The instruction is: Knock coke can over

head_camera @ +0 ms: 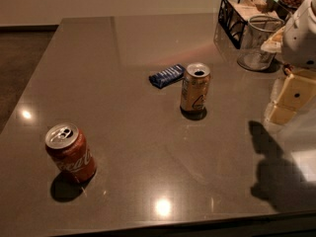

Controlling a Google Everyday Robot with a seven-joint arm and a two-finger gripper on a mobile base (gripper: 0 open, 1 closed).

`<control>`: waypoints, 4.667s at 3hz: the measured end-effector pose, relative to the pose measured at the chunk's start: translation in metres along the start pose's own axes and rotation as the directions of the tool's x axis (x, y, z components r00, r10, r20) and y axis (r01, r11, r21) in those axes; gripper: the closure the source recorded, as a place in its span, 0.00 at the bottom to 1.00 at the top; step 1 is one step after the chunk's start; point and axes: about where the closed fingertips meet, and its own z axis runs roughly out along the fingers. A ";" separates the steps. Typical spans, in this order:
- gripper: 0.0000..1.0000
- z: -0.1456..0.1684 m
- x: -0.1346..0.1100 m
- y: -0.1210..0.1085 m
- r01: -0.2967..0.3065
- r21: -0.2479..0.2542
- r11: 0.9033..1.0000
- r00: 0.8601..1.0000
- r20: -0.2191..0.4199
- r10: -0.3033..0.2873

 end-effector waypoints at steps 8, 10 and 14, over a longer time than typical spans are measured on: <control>0.00 0.045 -0.239 0.134 0.269 -0.140 0.953 0.850 0.501 -0.166; 0.00 0.063 -0.295 0.173 0.338 -0.182 0.923 0.795 0.580 -0.177; 0.38 0.101 -0.329 0.194 0.376 -0.261 0.889 0.801 0.574 -0.170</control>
Offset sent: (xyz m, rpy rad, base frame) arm 0.0013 0.0112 0.0031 0.0704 0.0083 0.0137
